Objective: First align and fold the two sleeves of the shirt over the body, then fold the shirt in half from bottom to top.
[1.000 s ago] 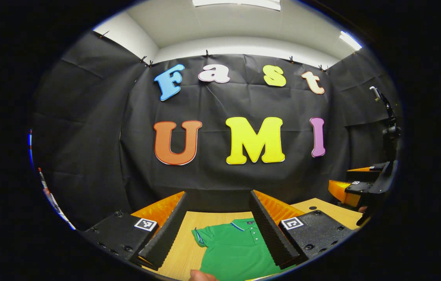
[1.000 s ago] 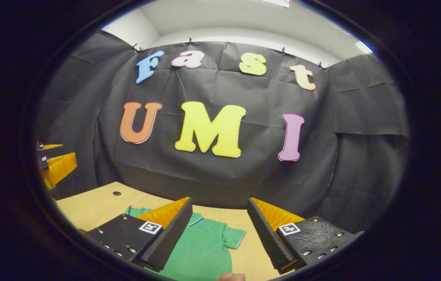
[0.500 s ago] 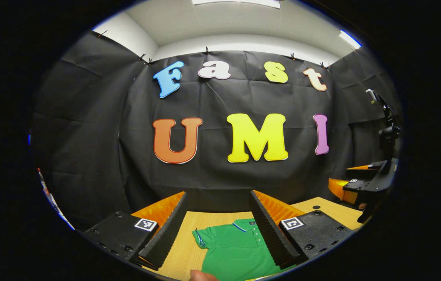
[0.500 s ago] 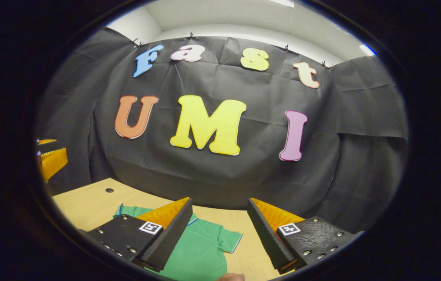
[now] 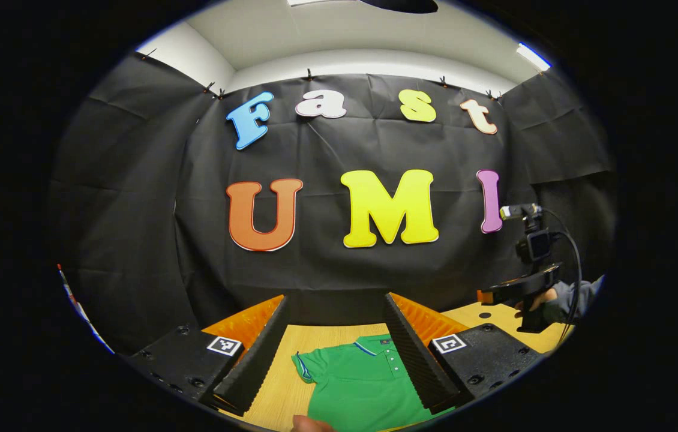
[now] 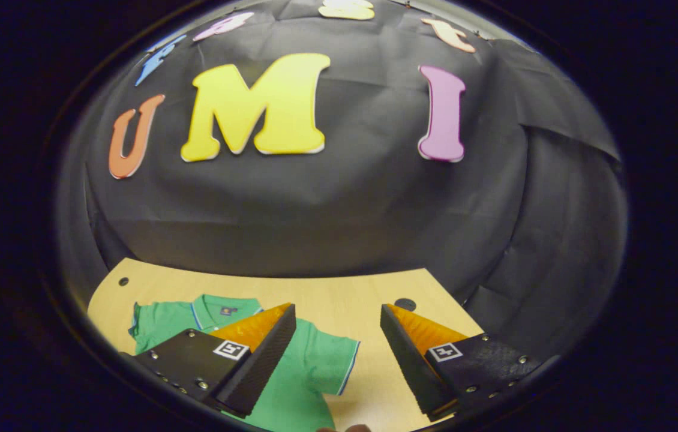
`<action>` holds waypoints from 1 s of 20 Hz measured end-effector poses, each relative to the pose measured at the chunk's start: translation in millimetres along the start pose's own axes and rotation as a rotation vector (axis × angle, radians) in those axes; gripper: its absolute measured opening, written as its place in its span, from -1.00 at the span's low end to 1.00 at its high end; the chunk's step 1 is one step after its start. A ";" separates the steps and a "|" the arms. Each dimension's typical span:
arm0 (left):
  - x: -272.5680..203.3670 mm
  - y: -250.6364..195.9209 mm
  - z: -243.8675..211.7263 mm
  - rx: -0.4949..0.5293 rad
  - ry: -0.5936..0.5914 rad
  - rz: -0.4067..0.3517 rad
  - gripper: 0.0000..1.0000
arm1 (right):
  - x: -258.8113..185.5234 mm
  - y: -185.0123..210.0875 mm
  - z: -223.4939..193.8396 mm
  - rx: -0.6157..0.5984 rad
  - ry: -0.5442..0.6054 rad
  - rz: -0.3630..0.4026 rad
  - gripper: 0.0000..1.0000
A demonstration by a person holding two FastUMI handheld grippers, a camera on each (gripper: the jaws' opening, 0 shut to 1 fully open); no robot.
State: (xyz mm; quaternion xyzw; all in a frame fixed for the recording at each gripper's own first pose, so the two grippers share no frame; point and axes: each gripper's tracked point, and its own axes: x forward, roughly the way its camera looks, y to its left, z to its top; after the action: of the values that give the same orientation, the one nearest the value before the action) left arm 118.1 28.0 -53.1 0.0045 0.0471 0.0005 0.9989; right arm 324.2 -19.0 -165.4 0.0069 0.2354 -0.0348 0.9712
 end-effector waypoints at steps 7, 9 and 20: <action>12.2 -21.1 0.8 0.042 0.008 -0.036 0.98 | 102.5 -10.4 -80.7 0.073 0.230 -0.023 0.86; 14.1 -24.0 -3.7 0.039 0.031 -0.033 0.98 | 116.6 -13.3 -105.8 0.077 0.291 -0.032 0.86; 19.0 -25.7 -9.5 0.034 0.073 -0.008 0.98 | 144.1 -8.1 -156.3 0.049 0.382 -0.012 0.88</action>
State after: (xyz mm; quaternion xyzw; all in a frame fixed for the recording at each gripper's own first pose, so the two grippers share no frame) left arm 136.0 2.4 -64.6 0.0214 0.0832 -0.0042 0.9963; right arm 380.1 -31.7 -370.3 0.0357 0.4147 -0.0444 0.9082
